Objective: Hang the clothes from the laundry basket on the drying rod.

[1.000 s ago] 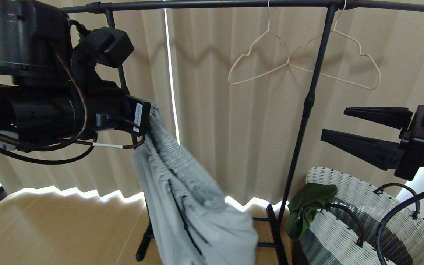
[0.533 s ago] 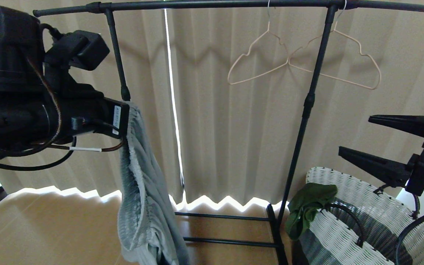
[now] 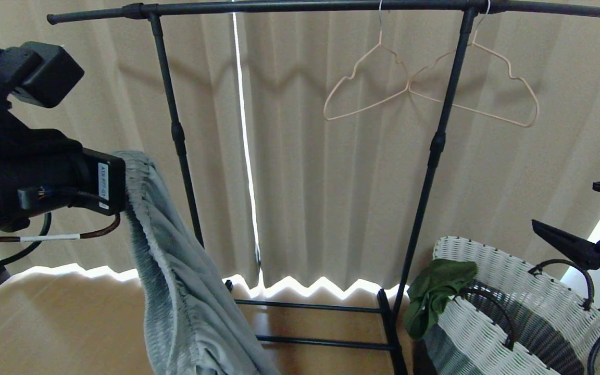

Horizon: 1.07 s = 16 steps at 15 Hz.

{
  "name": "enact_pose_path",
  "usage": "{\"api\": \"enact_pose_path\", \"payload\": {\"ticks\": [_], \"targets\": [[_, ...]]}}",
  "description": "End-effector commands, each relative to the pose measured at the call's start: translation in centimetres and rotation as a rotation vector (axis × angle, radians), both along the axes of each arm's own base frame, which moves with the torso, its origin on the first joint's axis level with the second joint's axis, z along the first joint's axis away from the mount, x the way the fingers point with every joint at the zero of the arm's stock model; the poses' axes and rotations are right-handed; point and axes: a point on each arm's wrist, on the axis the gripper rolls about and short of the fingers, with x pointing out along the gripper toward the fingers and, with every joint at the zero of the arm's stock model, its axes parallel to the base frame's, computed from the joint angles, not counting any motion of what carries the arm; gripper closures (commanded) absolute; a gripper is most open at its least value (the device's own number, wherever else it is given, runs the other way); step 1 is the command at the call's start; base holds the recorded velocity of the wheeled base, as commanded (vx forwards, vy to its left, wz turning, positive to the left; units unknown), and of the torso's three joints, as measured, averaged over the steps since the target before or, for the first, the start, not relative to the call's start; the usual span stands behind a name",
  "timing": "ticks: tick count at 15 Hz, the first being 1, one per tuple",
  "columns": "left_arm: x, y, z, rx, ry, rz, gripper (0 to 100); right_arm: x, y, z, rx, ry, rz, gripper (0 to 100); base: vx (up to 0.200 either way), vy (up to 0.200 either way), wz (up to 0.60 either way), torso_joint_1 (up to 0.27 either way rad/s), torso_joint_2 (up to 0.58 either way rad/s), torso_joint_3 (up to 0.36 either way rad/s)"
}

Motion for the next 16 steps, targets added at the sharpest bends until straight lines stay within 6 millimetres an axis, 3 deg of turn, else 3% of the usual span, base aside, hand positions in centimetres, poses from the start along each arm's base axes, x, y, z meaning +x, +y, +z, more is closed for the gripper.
{"api": "enact_pose_path", "payload": {"ticks": [1,6,11,16], "targets": [[-0.6,0.2,0.3,-0.005,-0.014,0.001,100,-0.2,-0.1,-1.2,-0.012,0.004,-0.026,0,0.0,0.0,0.0,0.0,0.0,0.0],[-0.6,0.3,0.3,-0.007,-0.014,0.003,100,-1.1,-0.2,-3.7,-0.022,0.005,-0.062,0,0.0,0.0,0.0,0.0,0.0,0.0],[-1.2,0.5,0.0,-0.004,-0.013,0.001,100,-1.0,-0.6,-3.6,-0.015,-0.003,-0.084,0,0.0,0.0,0.0,0.0,0.0,0.0],[-2.2,0.8,-0.6,-0.003,-0.002,-0.035,100,-1.0,-0.7,-3.3,-0.002,-0.01,-0.093,0,0.0,0.0,0.0,0.071,-0.28,-0.243]]}}
